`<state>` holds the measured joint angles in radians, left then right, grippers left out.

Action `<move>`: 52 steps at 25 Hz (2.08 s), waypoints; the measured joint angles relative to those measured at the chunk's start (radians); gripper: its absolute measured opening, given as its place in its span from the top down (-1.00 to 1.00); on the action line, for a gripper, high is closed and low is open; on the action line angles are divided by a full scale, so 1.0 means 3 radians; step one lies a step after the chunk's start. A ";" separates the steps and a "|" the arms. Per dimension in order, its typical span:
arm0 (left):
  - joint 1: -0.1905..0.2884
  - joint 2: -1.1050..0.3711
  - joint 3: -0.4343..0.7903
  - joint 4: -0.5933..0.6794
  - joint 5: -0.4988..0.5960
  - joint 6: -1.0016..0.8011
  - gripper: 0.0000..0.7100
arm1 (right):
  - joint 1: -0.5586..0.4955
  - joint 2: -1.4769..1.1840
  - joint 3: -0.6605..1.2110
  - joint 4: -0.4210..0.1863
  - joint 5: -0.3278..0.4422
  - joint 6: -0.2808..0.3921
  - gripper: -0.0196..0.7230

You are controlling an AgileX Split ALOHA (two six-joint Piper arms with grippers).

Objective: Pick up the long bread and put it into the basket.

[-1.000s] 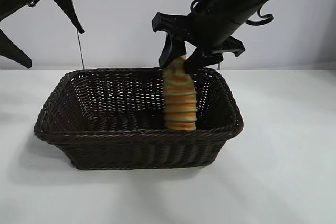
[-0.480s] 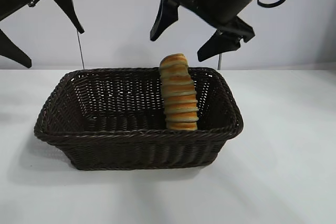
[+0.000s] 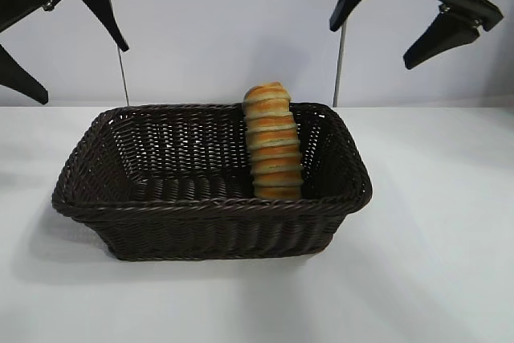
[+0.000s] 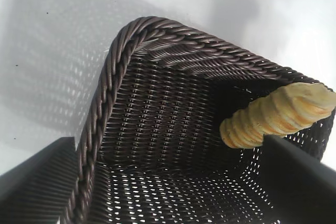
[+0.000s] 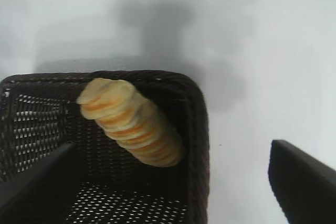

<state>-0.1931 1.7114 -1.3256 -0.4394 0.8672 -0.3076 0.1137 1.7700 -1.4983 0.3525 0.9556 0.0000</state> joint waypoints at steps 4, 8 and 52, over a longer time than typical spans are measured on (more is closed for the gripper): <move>0.0000 0.0000 0.0000 0.0000 0.0000 0.0000 -0.90 | 0.0000 0.0000 0.0000 -0.0013 0.0048 0.0045 -0.92; 0.0000 0.0000 0.0000 0.0000 0.0000 0.0000 -0.90 | 0.0000 0.0000 0.0000 -0.0020 0.0048 0.0065 -0.92; 0.0000 0.0000 0.0000 0.0000 0.0000 0.0000 -0.90 | 0.0000 0.0000 0.0000 -0.0131 0.0048 0.0113 -0.92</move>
<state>-0.1931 1.7114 -1.3256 -0.4394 0.8672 -0.3076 0.1137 1.7700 -1.4983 0.3132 0.9701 0.0339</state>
